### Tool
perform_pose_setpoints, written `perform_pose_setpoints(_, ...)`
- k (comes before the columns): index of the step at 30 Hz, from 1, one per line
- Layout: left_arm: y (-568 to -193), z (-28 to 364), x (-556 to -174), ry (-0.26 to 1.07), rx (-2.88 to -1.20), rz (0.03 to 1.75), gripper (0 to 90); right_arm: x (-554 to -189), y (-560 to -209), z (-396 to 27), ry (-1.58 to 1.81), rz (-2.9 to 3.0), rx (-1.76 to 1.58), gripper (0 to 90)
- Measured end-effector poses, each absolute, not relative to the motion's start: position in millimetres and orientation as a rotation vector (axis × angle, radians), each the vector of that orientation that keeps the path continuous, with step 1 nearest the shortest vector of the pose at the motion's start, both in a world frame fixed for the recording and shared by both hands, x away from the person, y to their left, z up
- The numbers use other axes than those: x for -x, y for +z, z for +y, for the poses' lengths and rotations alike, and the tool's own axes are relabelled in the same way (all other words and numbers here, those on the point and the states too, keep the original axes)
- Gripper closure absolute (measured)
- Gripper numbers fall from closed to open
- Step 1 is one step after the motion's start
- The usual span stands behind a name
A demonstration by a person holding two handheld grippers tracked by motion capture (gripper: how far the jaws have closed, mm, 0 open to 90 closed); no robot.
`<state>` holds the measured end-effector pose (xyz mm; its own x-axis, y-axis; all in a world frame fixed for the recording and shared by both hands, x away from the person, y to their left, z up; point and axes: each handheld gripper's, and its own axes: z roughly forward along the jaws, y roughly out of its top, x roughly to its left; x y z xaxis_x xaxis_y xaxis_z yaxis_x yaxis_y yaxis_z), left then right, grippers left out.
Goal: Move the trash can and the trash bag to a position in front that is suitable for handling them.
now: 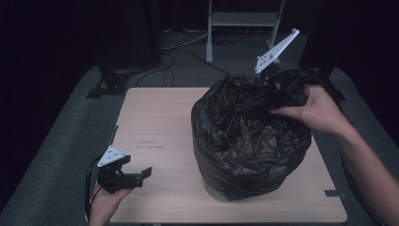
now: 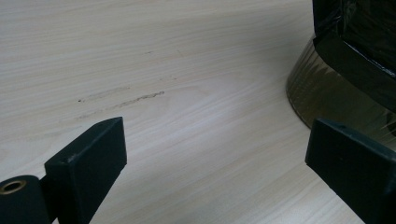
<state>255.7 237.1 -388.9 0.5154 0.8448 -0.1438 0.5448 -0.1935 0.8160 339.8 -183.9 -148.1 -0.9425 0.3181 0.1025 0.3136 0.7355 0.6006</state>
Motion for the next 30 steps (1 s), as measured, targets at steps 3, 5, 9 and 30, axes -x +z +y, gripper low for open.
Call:
perform_pose_setpoints(3,-388,237,-255,0.428,-1.873,1.146,4.4,-340,-153,-185,1.009,2.925,-0.539,89.4)
perform_pose_setpoints(5,-388,237,-255,0.428,-1.874,1.146,4.4,-340,-156,-185,1.004,2.928,-0.541,89.5)
perform_pose_setpoints(9,-388,237,-255,0.426,-1.874,1.145,4.4,-339,-163,-185,0.997,2.933,-0.536,89.4)
perform_pose_setpoints(30,-382,236,-252,0.420,-1.877,1.113,4.4,-334,-171,-186,0.984,2.906,-0.554,68.8)
